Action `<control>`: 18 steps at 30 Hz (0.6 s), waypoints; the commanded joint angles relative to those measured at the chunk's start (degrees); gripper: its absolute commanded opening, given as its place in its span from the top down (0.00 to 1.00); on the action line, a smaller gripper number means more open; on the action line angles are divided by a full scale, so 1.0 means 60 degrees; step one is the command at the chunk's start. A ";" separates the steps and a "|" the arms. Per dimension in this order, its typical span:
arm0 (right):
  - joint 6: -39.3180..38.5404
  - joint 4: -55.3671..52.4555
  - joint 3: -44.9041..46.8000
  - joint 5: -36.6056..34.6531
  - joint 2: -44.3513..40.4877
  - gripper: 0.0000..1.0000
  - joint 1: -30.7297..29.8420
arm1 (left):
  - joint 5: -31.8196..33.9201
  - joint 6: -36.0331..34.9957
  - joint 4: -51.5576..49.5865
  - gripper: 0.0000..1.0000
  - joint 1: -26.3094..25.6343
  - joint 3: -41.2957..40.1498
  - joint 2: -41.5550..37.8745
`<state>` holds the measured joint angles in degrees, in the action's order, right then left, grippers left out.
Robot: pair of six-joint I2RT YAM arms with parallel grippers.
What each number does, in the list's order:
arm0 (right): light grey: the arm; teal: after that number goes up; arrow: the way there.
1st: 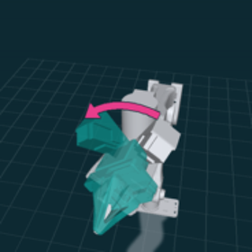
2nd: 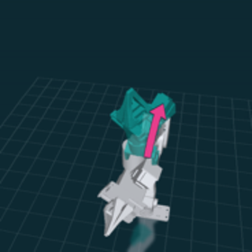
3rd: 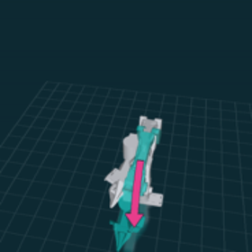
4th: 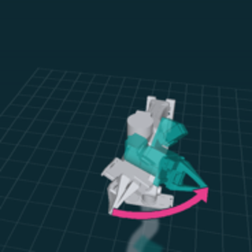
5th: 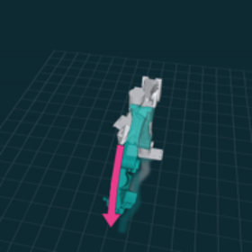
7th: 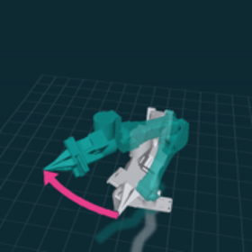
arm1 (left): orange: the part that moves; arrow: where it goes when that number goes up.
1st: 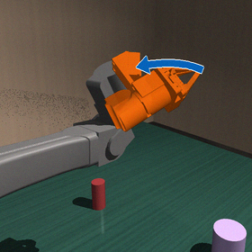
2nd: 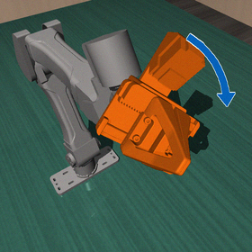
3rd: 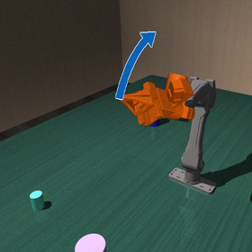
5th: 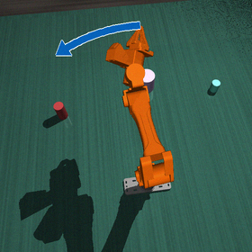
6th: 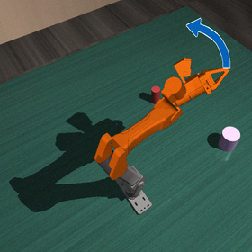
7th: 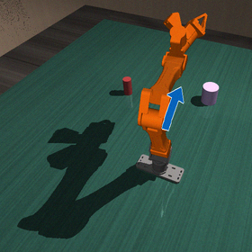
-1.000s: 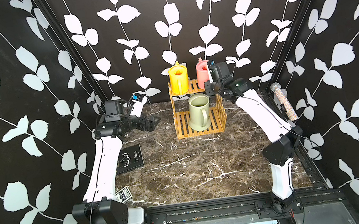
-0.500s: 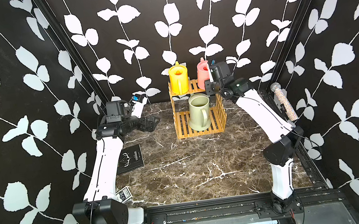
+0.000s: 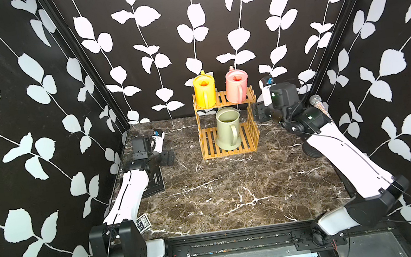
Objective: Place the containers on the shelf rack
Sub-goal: Reset both arms
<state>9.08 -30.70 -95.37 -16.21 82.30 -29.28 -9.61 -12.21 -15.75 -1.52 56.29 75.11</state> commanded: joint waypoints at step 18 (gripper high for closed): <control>-0.2136 0.5411 0.9334 0.0706 -0.3574 0.01 0.2830 | 0.0578 0.0747 0.9672 0.01 0.0132 -0.5367 0.0981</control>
<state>-1.21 -9.10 -42.50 -13.85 61.45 -13.47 -5.32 -8.60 32.88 -1.06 25.08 79.61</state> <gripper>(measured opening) 0.988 0.985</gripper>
